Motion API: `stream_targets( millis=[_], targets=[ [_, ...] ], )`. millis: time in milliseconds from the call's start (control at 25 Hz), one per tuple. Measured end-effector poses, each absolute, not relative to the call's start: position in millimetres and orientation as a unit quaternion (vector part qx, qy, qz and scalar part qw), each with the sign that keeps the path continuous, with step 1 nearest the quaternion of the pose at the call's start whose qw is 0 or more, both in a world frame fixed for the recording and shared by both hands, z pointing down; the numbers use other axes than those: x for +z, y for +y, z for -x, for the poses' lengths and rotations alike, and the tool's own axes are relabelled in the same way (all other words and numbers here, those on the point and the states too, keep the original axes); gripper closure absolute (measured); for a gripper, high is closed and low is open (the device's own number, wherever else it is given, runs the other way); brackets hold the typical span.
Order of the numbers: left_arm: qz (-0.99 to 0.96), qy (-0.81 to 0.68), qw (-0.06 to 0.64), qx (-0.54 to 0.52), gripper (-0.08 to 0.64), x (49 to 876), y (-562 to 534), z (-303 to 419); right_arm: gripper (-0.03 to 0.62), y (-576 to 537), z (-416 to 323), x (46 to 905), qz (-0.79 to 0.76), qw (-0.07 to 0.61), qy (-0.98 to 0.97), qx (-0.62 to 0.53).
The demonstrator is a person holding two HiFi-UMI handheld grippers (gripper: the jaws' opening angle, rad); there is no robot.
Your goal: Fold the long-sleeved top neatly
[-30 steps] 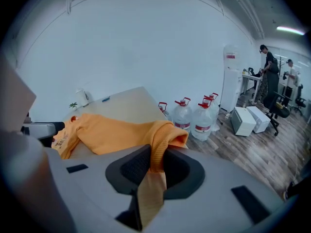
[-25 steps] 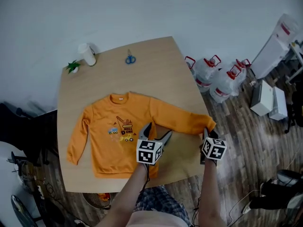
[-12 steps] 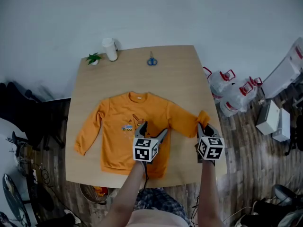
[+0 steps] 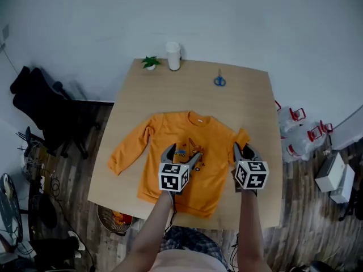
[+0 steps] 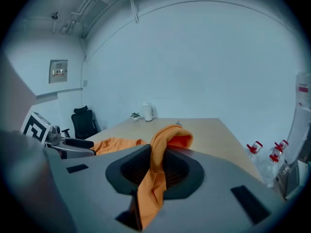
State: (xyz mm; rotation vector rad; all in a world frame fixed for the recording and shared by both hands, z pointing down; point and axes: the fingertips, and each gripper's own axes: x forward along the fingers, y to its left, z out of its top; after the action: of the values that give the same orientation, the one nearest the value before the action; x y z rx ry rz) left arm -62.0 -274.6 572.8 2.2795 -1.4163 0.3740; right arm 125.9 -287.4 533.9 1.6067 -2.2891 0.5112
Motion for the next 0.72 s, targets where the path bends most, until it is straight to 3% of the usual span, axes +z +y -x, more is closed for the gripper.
stream_targets(
  millis=[720],
  targets=[
    [-0.756, -0.595, 0.243, 0.122, 0.135, 590, -273, 196, 0.515, -342, 92, 559, -0.408, 0.175, -0.879, 0.175]
  ],
)
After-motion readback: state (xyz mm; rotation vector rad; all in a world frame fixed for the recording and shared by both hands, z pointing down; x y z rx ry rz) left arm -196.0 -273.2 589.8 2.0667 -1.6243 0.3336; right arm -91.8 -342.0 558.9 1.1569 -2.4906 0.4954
